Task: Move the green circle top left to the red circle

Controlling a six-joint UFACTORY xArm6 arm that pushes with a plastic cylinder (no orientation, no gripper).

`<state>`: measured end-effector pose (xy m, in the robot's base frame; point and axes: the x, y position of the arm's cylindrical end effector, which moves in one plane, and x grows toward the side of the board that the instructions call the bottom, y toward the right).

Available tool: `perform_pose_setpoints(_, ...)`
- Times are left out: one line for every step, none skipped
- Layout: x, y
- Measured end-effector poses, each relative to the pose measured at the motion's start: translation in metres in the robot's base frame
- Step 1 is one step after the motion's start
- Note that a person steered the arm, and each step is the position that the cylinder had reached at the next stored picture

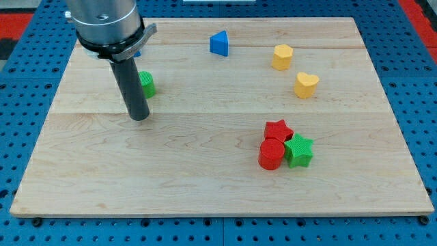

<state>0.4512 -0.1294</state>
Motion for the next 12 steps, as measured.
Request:
perform_pose_setpoints(0.0, 0.008)
perform_pose_setpoints(-0.005, 0.011)
perform_pose_setpoints(-0.03, 0.017)
perform_pose_setpoints(-0.03, 0.012)
perform_pose_setpoints(-0.055, -0.066)
perform_pose_setpoints(-0.082, -0.036)
perform_pose_setpoints(-0.071, 0.03)
perform_pose_setpoints(-0.049, 0.076)
perform_pose_setpoints(-0.018, 0.087)
perform_pose_setpoints(-0.003, 0.108)
perform_pose_setpoints(-0.003, 0.163)
perform_pose_setpoints(-0.021, 0.129)
